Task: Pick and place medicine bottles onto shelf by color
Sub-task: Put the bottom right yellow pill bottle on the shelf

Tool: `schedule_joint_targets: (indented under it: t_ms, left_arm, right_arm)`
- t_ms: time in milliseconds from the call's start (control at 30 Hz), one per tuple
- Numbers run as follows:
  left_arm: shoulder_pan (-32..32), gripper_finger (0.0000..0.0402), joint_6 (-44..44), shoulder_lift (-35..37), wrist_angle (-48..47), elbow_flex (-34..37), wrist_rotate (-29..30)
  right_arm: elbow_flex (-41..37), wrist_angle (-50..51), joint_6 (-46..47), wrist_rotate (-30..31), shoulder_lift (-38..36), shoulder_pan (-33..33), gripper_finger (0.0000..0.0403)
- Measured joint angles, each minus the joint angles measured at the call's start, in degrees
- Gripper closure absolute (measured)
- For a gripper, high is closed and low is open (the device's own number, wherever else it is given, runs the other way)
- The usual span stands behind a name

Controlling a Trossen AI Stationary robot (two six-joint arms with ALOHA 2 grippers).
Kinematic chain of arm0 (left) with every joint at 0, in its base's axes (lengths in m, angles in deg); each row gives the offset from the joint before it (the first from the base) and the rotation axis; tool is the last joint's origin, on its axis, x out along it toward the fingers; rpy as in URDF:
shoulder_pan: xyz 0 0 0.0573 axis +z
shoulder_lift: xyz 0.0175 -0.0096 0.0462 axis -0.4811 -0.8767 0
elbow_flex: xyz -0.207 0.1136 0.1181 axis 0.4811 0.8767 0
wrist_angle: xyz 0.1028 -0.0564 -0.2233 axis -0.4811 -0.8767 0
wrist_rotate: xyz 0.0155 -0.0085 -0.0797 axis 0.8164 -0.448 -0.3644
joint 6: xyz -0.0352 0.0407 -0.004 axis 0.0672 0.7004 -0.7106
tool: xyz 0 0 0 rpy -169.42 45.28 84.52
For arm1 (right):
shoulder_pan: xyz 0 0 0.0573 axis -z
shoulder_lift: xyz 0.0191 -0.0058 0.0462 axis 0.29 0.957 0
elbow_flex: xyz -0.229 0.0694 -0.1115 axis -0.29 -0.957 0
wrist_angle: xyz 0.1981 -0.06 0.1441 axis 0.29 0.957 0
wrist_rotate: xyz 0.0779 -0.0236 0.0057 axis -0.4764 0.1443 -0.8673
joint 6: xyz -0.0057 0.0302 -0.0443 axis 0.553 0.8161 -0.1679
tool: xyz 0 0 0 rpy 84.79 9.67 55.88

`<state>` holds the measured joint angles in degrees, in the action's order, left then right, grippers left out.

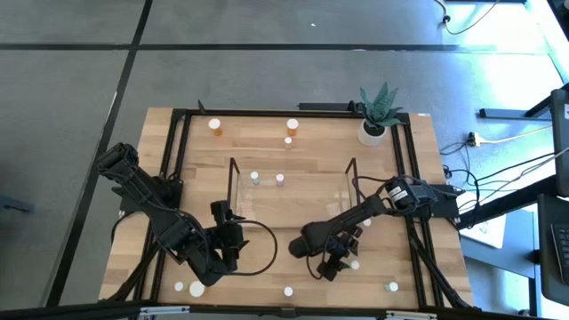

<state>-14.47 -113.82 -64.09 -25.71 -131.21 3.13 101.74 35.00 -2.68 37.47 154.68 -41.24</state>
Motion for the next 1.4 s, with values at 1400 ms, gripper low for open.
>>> schedule_joint_targets:
  t_ms: [1400]
  left_arm:
    - [-7.82, 0.0108, -4.80, 0.00, -0.44, 0.00, 2.38]
  right_arm:
    - [33.02, 4.09, 13.61, 32.39, -3.19, -12.48, 0.0199]
